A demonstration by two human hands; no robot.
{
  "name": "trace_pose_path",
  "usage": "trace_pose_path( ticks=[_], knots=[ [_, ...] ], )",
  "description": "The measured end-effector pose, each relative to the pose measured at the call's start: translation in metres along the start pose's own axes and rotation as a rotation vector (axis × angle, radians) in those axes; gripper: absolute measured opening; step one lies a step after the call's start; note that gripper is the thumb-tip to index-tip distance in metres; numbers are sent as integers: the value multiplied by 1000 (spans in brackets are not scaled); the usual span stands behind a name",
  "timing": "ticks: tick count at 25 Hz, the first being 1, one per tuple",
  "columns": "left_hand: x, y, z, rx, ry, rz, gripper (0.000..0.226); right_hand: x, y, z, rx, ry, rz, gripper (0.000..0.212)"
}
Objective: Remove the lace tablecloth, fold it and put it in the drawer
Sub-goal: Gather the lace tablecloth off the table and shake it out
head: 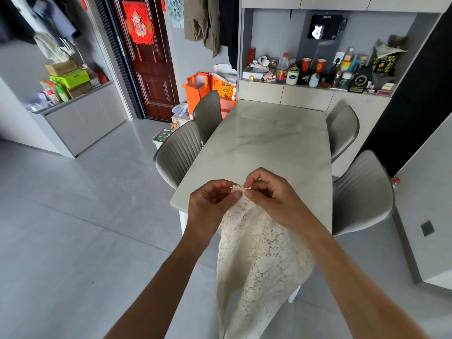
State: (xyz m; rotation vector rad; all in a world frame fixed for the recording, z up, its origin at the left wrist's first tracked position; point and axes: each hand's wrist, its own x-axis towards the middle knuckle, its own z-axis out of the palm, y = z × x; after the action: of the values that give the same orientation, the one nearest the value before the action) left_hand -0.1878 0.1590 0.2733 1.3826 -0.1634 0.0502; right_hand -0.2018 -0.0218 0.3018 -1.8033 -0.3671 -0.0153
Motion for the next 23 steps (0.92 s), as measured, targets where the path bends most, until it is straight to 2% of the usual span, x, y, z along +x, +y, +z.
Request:
trace_pose_path(
  ticks=[5, 12, 15, 20, 23],
  knots=[
    [0, 1, -1, 13, -91, -1, 10, -3, 0, -3, -6, -7, 11, 10],
    [0, 8, -1, 68, -139, 69, 11, -7, 8, -10, -32, -87, 38, 8],
    [-1, 11, 1, 173, -139, 100, 10, -8, 9, -10, -67, -108, 36, 12],
    [2, 18, 4, 373, -147, 213, 7, -9, 9, -8, -159, -59, 5, 4],
    [3, 19, 3, 393, -167, 206, 11, -10, 10, -3, -161, -18, -11, 10]
  ],
)
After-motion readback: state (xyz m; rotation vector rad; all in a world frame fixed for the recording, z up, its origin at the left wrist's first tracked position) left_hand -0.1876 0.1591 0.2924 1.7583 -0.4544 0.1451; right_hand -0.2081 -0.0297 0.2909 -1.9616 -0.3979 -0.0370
